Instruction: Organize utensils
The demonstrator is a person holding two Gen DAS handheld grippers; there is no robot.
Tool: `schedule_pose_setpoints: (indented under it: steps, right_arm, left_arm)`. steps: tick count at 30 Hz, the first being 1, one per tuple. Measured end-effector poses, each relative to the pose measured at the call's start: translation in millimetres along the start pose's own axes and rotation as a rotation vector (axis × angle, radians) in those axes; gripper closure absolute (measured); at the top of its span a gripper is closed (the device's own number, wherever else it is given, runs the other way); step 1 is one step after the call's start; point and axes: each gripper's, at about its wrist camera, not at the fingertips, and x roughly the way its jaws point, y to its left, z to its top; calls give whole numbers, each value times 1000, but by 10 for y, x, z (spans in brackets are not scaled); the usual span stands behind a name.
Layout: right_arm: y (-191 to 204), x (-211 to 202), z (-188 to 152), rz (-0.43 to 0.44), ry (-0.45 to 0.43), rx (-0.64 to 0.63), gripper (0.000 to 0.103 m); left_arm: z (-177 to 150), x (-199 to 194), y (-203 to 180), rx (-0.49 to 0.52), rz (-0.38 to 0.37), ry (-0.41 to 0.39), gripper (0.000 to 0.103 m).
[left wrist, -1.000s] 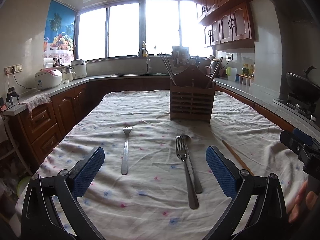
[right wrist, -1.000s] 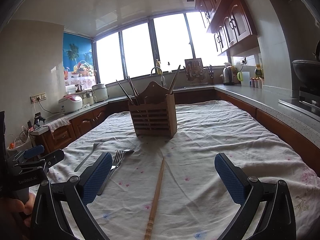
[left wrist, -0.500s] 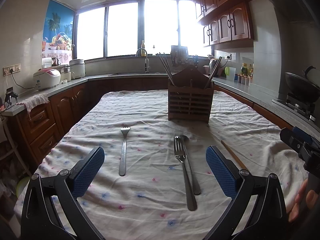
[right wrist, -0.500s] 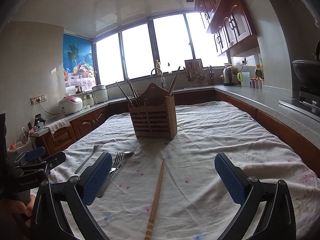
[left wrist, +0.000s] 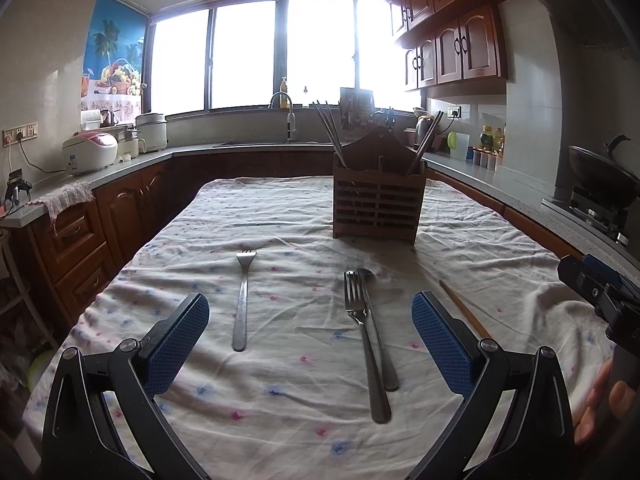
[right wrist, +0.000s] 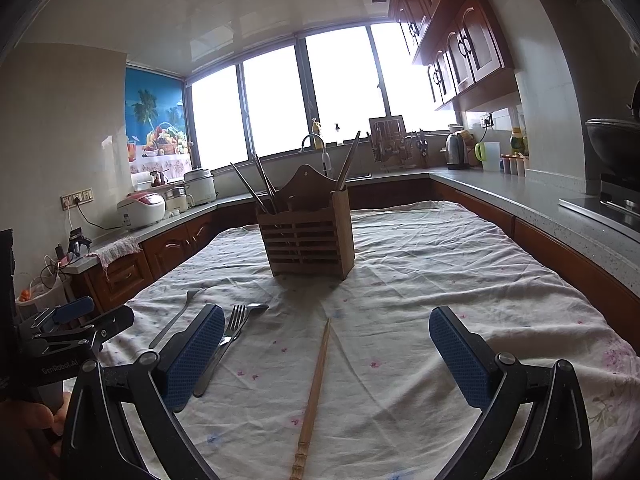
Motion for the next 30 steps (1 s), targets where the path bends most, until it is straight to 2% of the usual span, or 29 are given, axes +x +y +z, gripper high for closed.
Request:
schedule_pose_setpoints:
  steps: [30]
  right_arm:
    - [-10,99,30,-6,10,5,0]
  left_arm:
    - [105,64,-15,-1,-37,6,0]
